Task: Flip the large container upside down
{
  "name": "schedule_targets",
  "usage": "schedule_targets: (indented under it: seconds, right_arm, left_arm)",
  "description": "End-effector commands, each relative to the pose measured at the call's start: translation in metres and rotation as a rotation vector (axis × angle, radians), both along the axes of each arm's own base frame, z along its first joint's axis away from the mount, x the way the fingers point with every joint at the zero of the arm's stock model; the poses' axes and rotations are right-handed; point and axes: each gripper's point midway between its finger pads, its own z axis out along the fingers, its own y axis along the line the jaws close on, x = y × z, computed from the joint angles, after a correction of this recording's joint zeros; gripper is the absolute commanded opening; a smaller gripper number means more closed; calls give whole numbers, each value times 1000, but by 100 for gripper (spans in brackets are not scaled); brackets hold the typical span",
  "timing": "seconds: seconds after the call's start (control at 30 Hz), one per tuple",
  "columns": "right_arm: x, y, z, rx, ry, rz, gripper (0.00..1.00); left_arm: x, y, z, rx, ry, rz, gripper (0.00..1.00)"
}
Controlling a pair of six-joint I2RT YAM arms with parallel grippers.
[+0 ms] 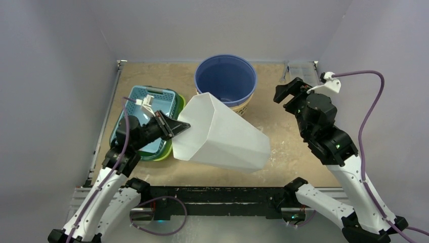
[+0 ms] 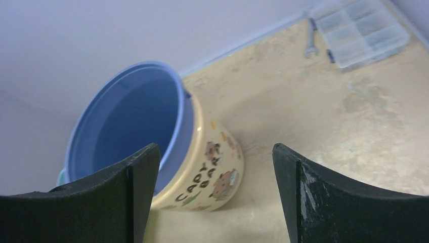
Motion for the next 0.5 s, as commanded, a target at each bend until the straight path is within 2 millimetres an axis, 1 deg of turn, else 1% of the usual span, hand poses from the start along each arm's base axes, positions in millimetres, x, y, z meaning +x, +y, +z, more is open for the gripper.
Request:
schedule_targets:
  seconds: [0.0,0.03,0.13,0.27,0.33,0.4,0.47]
  right_arm:
    - [-5,42,37,52,-98,248,84]
    - [-8,52,40,61,-107,306,84]
    - [-19,82,59,91,-195,490,84]
    - [-39,120,70,65,-267,756,85]
    - [-47,138,68,30,-282,882,87]
    - [-55,151,65,-26,-296,993,90]
    - [-66,163,54,-74,-289,1119,93]
  left_arm:
    - [4,-2,-16,-168,14,31,0]
    - [4,-2,-28,-195,32,40,0]
    - [5,2,-62,-228,93,75,0]
    - [6,5,-90,-245,154,121,0]
    - [7,6,-104,-225,185,136,0]
    - [6,3,-122,-205,236,140,0]
    - [1,-1,-147,-157,310,142,0]
